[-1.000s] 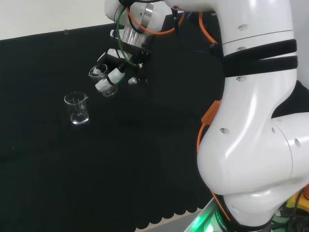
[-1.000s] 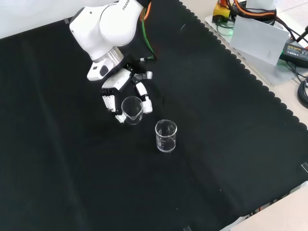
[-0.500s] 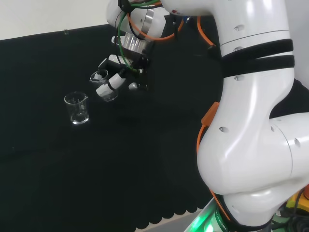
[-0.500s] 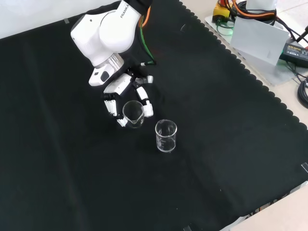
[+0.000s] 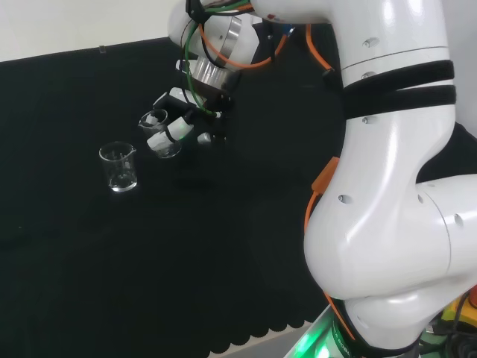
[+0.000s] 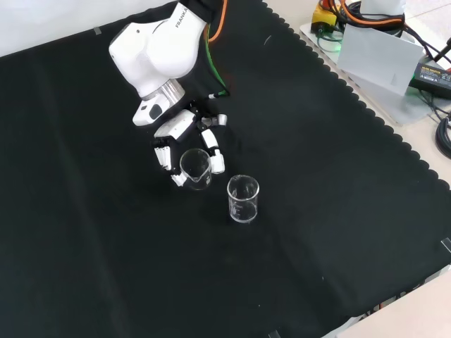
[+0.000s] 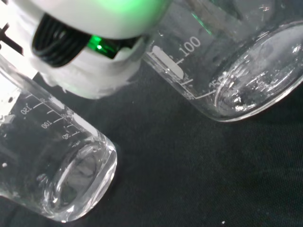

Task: Place the beaker back on the table.

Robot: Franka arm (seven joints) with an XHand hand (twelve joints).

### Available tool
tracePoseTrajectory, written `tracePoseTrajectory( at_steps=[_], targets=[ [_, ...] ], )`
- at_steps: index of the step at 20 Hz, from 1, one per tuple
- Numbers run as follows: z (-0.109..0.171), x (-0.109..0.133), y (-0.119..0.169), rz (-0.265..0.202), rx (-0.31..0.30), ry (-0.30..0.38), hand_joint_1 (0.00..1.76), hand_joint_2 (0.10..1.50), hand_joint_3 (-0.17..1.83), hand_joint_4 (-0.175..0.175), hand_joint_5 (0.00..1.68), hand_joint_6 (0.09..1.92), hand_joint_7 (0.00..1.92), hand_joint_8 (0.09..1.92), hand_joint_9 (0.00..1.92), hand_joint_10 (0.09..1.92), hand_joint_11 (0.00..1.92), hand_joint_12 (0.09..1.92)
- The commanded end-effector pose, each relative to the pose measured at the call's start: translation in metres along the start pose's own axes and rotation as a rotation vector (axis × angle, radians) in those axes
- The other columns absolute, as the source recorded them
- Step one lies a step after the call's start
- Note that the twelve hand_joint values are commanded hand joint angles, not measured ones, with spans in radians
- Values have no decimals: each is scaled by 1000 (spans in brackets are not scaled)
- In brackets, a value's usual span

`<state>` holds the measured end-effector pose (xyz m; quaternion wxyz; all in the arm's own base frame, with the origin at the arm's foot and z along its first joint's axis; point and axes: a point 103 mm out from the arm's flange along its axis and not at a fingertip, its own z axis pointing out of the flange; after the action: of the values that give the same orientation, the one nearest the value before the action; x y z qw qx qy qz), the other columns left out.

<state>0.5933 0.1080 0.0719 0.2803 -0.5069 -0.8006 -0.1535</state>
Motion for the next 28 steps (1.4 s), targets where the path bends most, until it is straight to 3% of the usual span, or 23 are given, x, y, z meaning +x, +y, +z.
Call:
tracePoseTrajectory(
  at_steps=[1, 11, 18, 23, 24, 26, 28],
  targets=[
    [2, -3, -3, 11, -57, 31, 1414, 754, 466, -175, 1189, 714, 1257, 782, 1259, 548, 1148, 790],
    [6, -7, 0, 8, -78, 64, 1415, 782, 410, -175, 1188, 700, 1264, 768, 1249, 529, 1142, 793],
    [7, -10, -3, 8, -85, 47, 1413, 835, 301, -175, 1196, 663, 1285, 723, 1244, 487, 1125, 804],
    [11, -13, -6, -3, -44, 60, 1313, 893, 256, -175, 1152, 739, 1213, 713, 1255, 515, 1053, 883],
    [12, -13, -8, -6, -39, 66, 1248, 915, 243, -134, 1124, 788, 1180, 709, 1220, 502, 961, 949],
    [13, -12, -10, -12, -31, 52, 1195, 709, 515, -48, 913, 899, 1083, 647, 1108, 457, 710, 1103],
    [13, -11, -12, -17, -17, 44, 1155, 551, 743, -21, 778, 946, 989, 601, 1003, 449, 501, 1225]
  ],
)
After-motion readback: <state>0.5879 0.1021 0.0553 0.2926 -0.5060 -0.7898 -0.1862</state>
